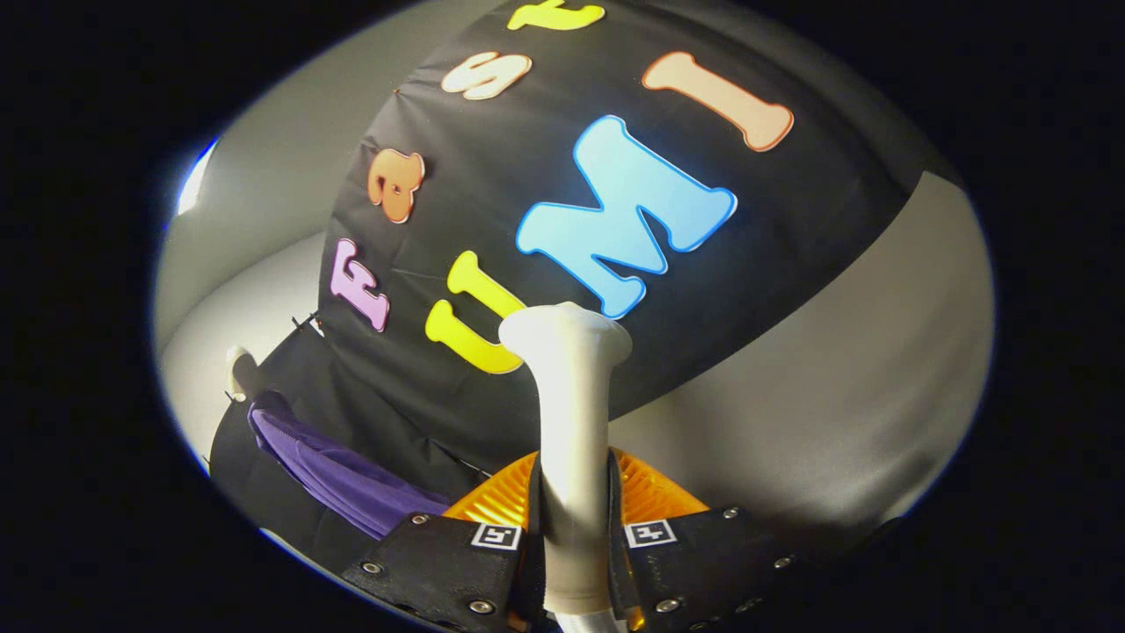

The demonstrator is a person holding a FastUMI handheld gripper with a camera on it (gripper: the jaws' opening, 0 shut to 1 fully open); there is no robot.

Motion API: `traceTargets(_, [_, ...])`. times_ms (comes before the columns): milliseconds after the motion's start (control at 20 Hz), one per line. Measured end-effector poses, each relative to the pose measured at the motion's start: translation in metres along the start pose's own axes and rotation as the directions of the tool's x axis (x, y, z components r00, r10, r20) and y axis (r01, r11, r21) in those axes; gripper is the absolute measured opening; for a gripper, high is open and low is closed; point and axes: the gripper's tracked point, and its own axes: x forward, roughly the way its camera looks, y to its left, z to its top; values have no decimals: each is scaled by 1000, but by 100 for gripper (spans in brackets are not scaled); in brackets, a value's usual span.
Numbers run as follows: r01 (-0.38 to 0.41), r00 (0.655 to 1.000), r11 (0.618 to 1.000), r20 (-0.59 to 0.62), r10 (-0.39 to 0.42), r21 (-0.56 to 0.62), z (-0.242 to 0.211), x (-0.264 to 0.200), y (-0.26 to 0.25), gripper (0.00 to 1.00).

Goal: Iron the clothes twice with a garment steamer, once on the left side and once on the right side.

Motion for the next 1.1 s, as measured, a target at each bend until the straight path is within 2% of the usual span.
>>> traceTargets(200, [1, 995, 995, 104, 10, -97, -19, -43, 45, 28])
traceTargets(350, [41, 981, 981, 194, -3, -191, -37, -80, 82, 28])
traceTargets(500, [37, 957, 972, 289, 33, -231, -51, -116, 130, 28])
traceTargets(700, [81, 912, 957, 407, 42, -280, -70, -156, 173, 28])
traceTargets(850, [147, 877, 928, 479, 37, -342, -89, -166, 205, 28])
traceTargets(1100, [198, 873, 881, 487, 41, -429, -138, -150, 243, 28])
